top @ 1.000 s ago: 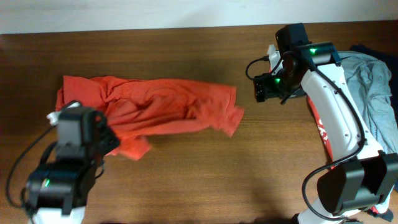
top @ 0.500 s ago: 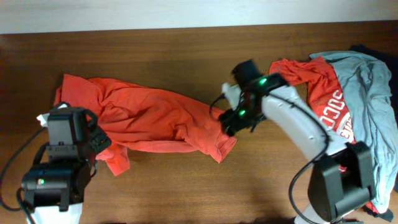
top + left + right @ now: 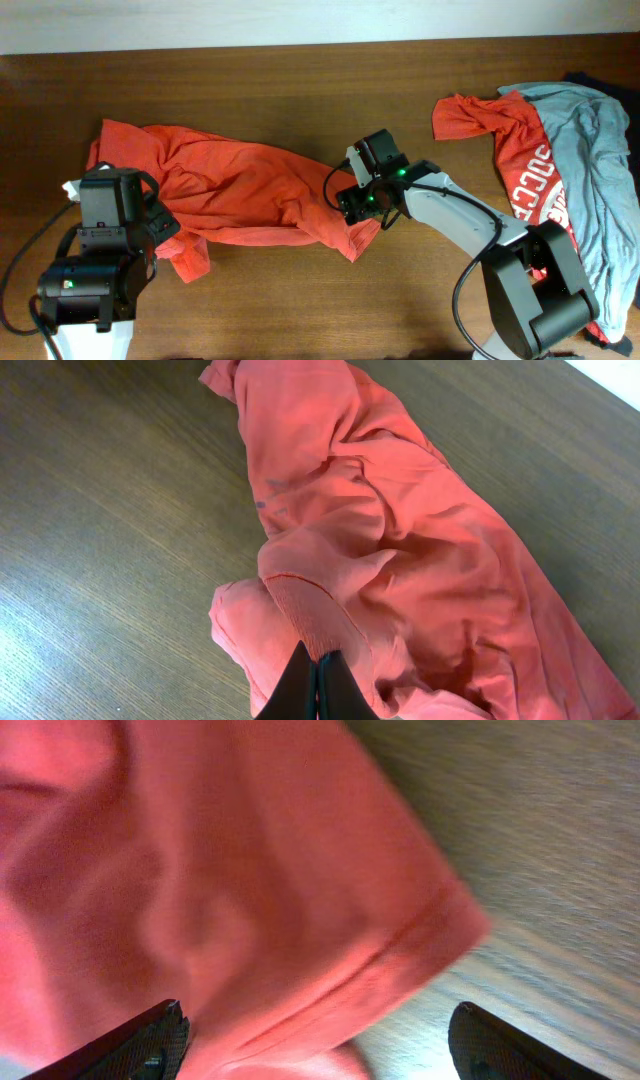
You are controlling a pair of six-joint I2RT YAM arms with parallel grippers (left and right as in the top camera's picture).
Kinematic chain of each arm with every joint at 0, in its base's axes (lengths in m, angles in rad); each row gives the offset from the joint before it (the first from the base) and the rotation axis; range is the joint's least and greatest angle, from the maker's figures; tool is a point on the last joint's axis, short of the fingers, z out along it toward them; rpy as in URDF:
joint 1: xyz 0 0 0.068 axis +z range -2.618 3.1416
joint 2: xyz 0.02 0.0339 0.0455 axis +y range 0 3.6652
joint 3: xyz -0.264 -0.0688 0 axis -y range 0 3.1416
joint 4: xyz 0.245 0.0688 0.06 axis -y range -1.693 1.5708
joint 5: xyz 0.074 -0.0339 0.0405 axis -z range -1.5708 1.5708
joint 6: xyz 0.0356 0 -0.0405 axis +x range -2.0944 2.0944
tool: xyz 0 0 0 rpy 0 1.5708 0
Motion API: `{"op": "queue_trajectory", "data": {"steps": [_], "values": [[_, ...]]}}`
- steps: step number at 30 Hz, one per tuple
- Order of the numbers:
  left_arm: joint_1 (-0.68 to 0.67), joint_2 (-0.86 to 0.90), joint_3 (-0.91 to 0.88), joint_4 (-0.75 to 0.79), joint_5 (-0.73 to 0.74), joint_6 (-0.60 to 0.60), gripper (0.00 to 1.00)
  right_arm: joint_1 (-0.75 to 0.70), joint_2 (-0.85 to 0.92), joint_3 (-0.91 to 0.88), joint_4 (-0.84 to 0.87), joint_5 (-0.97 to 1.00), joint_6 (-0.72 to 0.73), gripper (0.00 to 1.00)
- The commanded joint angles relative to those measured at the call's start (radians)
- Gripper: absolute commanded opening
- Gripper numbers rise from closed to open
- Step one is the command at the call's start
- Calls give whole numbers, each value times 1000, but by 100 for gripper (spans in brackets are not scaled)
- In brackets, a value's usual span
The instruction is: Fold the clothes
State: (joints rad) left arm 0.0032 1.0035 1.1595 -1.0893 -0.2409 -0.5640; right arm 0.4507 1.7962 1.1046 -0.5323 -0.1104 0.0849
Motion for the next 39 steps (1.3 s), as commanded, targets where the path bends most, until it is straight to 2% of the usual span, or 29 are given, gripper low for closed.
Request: {"op": "queue_trajectory", "data": {"steps": [1, 6, 7, 9, 11, 13, 16, 20, 21, 22, 26, 29, 32, 35, 39], "values": [[6, -5, 7, -1, -17, 17, 0, -1, 48, -7, 17, 100, 33, 89], [6, -5, 7, -1, -17, 17, 0, 0, 105, -7, 64, 84, 33, 88], [6, -5, 7, -2, -17, 17, 0, 0, 115, -7, 75, 74, 33, 85], [6, -5, 7, -1, -17, 17, 0, 0, 124, -7, 96, 62, 33, 59], [6, -5, 7, -1, -17, 17, 0, 0, 121, -5, 122, 63, 33, 19], [6, -5, 7, -1, -17, 17, 0, -15, 116, 28, 129, 105, 44, 4], [6, -5, 7, -2, -18, 21, 0, -60, 100, 127, 97, 256, 73, 4], [6, -5, 7, -5, -18, 21, 0, -179, 84, 394, 8, 430, 75, 4], [6, -5, 7, -5, -18, 21, 0, -203, 84, 433, -4, 432, 75, 8], [6, -5, 7, -5, -18, 21, 0, -243, 84, 485, -25, 412, 74, 43], [6, -5, 7, -5, -18, 21, 0, -315, 84, 518, -166, 310, 74, 57], [6, -5, 7, -5, -18, 21, 0, -320, 91, 517, -333, 294, 74, 61], [6, -5, 7, -4, -18, 21, 0, -302, 91, 517, -464, 176, 42, 60], [6, -5, 7, -4, -18, 21, 0, -266, 91, 507, -524, 22, -48, 60], [6, -5, 7, -5, -18, 21, 0, -202, 91, 446, -518, 10, -95, 60]]}}
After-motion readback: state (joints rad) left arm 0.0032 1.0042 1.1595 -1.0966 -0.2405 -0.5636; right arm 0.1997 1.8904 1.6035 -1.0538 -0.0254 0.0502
